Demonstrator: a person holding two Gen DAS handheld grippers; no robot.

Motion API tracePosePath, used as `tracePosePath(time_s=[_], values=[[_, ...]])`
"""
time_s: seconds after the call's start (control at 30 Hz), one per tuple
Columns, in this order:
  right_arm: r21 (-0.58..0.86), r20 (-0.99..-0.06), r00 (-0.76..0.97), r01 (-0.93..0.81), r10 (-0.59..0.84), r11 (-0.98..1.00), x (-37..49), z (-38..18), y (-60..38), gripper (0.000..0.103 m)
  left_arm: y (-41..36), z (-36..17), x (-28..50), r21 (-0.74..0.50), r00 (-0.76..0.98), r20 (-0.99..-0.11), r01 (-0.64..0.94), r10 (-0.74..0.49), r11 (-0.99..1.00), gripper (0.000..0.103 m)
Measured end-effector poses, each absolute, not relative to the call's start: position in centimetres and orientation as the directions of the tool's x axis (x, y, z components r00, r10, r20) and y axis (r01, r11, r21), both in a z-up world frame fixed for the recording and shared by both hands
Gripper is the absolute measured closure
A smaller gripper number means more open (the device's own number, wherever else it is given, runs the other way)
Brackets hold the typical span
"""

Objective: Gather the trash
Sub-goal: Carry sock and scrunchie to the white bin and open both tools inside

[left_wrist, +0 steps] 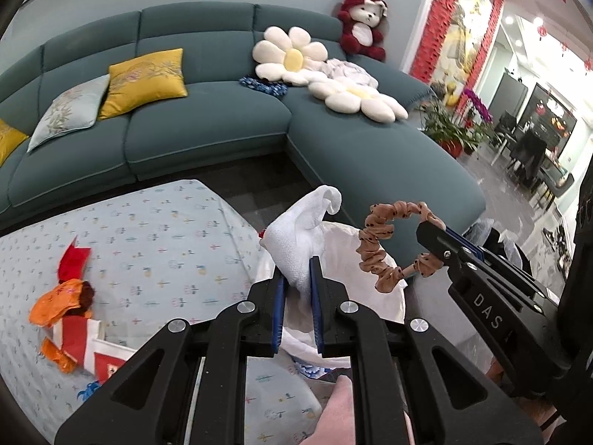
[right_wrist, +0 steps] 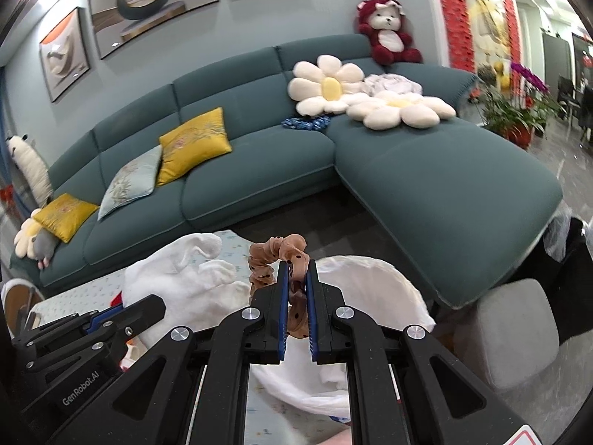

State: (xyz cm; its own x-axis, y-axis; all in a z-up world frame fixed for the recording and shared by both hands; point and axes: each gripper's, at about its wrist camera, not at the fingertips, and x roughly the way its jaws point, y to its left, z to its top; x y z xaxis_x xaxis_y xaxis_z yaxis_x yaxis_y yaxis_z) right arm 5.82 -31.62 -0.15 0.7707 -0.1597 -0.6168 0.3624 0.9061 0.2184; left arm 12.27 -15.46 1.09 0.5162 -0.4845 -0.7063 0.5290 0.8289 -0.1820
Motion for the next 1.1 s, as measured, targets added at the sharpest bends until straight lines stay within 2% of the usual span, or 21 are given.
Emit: tracePosePath(time_s=[0.33, 0.4, 0.47, 0.53, 0.63, 1.1], values=[[0.233, -0.652, 0.739, 0.407, -0.169, 0.883, 6.2, -2.7, -34.6, 0.094, -18.8, -0.8, 13.2, -0.159, 0.481, -0.737, 0.56, -0.475, 0.813, 0.089], [0.233, -0.656, 0.736, 0.408, -0.167, 0.883, 6.4, -2.9, -34.7, 0.087, -19.1, -1.1, 13.3, -0.161, 0.475, -0.74, 0.562, -0.476, 0.811, 0.087], [0.23, -0.657, 0.733, 0.418, -0.177, 0.879, 6.7, -2.9, -34.9, 0.085, -19.3, -1.2, 13.4, -0.149, 0.486, -0.741, 0.555, -0.464, 0.819, 0.078], [0.23, -0.655, 0.734, 0.419, -0.18, 0.878, 6.7, -2.8, -34.9, 0.078, -19.0, -1.4, 13.6, -0.147, 0.49, -0.742, 0.548, -0.458, 0.824, 0.072], [0.218, -0.645, 0.739, 0.422, -0.194, 0.88, 6.6, -2.5, -34.7, 0.068, -19.0, -1.5, 13.7, -0.144, 0.492, -0.744, 0.542, -0.452, 0.828, 0.072], [0.191, -0.612, 0.769, 0.37, -0.184, 0.909, 6.7, -0.3, -31.6, 0.066, -16.3, 0.0, 13.4, -0.162, 0.521, -0.726, 0.506, -0.449, 0.847, 0.072]])
